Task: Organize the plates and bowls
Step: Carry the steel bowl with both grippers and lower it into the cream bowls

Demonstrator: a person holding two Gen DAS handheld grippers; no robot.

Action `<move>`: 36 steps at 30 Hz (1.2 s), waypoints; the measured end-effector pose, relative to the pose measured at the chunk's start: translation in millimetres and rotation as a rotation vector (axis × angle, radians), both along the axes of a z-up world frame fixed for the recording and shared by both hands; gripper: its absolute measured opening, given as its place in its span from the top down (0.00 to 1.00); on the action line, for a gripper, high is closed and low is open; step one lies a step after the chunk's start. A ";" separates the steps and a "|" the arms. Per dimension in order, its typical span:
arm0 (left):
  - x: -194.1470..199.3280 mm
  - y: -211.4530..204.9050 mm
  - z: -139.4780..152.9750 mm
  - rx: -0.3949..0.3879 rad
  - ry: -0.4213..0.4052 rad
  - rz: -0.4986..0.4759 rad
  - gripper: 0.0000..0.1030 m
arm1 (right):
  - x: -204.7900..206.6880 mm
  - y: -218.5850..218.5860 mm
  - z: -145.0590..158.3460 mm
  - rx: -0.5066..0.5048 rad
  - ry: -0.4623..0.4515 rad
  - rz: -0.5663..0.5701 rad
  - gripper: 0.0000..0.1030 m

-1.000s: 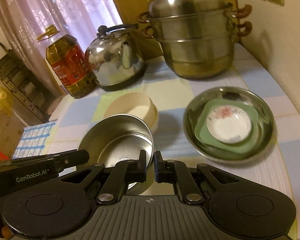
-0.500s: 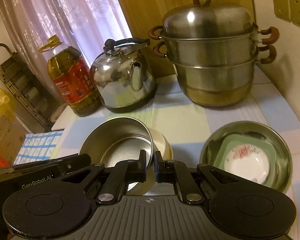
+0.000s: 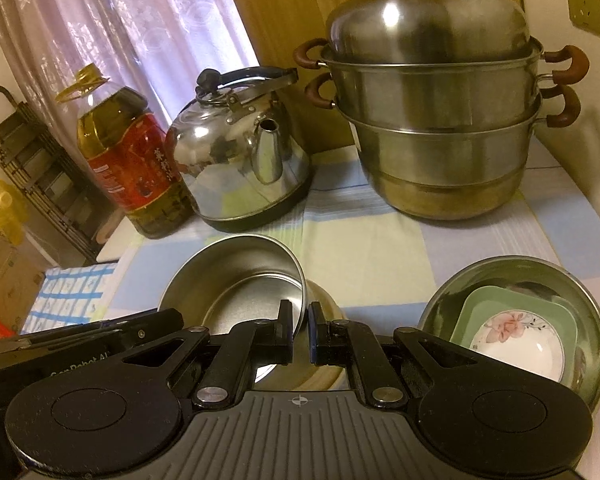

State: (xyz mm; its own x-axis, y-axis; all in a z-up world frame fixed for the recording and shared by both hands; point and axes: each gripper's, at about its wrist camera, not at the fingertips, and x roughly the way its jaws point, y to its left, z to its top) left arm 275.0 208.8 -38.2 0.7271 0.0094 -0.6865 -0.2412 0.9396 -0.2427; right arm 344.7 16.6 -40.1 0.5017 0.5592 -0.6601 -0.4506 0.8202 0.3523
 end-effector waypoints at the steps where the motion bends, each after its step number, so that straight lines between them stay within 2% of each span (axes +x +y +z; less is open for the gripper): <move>1: 1.3 0.5 -1.5 -0.001 0.003 0.000 0.91 | 1.1 0.4 -1.6 0.000 0.002 -0.002 0.93; 18: 14.9 4.5 -25.3 -0.007 0.057 -0.010 0.91 | 13.9 7.4 -26.4 -0.023 0.048 -0.014 0.93; 25: 14.5 4.2 -24.9 -0.007 0.057 -0.011 0.91 | 13.1 7.5 -26.1 -0.036 0.054 -0.014 0.91; 27: 12.3 3.9 -23.5 -0.003 0.052 -0.009 0.90 | 11.5 6.1 -25.8 -0.042 0.053 -0.018 0.89; 29: 8.7 2.6 -19.5 -0.001 0.041 -0.008 0.90 | 8.8 3.1 -24.9 -0.037 0.053 -0.022 0.72; 31: 5.3 1.0 -15.3 -0.002 0.034 -0.011 0.90 | 4.7 -0.8 -22.1 -0.024 0.047 -0.023 0.63; 36: -8.4 -4.9 -4.6 -0.001 0.022 -0.015 0.90 | -8.3 -11.3 -11.5 0.011 0.037 -0.013 0.61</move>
State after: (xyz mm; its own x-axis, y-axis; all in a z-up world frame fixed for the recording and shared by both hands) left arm 266.6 203.9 -42.7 0.7116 -0.0015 -0.7026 -0.2329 0.9430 -0.2379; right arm 336.4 5.2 -51.6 0.4842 0.5601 -0.6721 -0.4262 0.8219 0.3779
